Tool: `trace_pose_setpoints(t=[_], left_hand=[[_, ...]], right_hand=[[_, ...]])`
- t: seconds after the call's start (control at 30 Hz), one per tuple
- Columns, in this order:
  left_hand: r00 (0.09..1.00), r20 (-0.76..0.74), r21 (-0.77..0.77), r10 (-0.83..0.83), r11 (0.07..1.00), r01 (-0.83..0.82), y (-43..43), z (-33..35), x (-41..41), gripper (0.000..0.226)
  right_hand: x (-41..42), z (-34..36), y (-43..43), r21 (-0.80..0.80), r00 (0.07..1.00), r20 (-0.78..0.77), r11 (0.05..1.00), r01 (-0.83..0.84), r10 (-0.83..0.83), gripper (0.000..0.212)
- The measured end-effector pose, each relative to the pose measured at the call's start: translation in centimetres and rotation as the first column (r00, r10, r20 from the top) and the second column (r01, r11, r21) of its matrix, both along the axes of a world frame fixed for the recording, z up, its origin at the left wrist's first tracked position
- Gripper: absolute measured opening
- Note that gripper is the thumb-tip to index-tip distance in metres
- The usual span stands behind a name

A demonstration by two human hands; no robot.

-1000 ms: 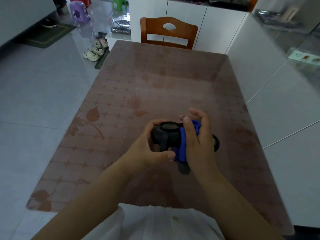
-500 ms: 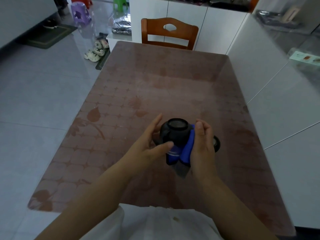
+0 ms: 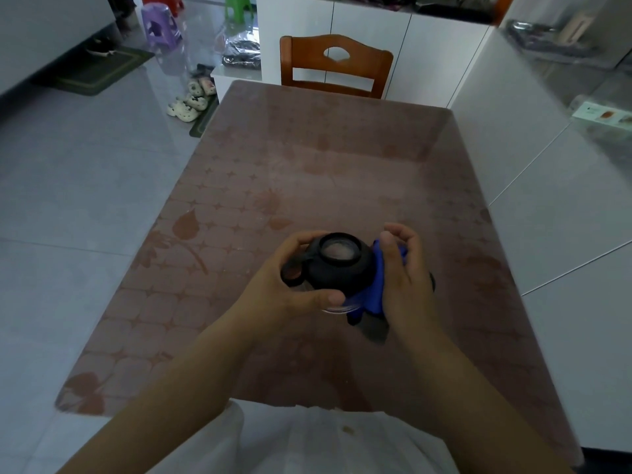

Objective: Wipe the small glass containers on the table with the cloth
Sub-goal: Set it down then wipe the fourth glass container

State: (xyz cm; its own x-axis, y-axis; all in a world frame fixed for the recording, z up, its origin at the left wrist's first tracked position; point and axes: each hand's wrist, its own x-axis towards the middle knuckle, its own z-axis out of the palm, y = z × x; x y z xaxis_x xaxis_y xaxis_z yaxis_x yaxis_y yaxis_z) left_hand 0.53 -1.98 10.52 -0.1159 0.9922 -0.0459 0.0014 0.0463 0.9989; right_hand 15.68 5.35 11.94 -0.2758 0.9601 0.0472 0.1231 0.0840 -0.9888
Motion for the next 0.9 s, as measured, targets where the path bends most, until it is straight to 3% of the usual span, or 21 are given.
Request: trace_pose_setpoints(t=[0.1, 0.17, 0.23, 0.3, 0.43, 0.73, 0.9], left_hand=[[0.994, -0.105, 0.010, -0.031, 0.999, 0.033, 0.0, 0.2, -0.1, 0.068], [0.975, -0.217, 0.024, -0.051, 0.998, 0.058, 0.1, 0.2, 0.3, 0.069], [0.954, -0.289, 0.045, -0.079, 0.994, 0.096, 0.2, 0.1, 0.7, 0.072], [0.953, -0.285, 0.045, -0.102, 0.992, 0.120, 0.2, -0.1, 0.8, 0.073], [0.958, -0.245, -0.016, -0.151, 0.988, 0.152, 0.2, -0.7, 0.5, 0.075], [0.975, -0.114, -0.026, -0.191, 0.981, 0.190, 0.2, -1.9, -0.1, 0.068], [0.991, 0.063, 0.034, -0.118, 0.993, 0.116, 0.1, -2.0, -0.5, 0.072]], right_hand=[[0.7, 1.0, 1.6, 0.026, 1.000, 0.030, 1.000, 0.000, -0.001, 0.023], [0.4, 1.7, 1.6, 0.048, 0.992, 0.082, 0.994, -0.103, 0.099, 0.024], [-0.3, 1.9, 0.9, 0.055, 0.949, 0.226, 0.970, -0.236, 0.218, 0.029], [-0.8, 1.5, 0.5, 0.084, 0.911, 0.340, 0.957, -0.279, 0.236, 0.037], [-0.4, 0.8, 1.0, 0.078, 0.889, 0.401, 0.959, -0.274, 0.221, 0.033], [1.2, 0.1, 1.7, -0.019, 0.922, 0.295, 0.967, -0.255, 0.249, 0.031], [1.4, 0.0, 0.7, -0.027, 0.990, 0.072, 0.992, -0.122, 0.123, 0.026]])
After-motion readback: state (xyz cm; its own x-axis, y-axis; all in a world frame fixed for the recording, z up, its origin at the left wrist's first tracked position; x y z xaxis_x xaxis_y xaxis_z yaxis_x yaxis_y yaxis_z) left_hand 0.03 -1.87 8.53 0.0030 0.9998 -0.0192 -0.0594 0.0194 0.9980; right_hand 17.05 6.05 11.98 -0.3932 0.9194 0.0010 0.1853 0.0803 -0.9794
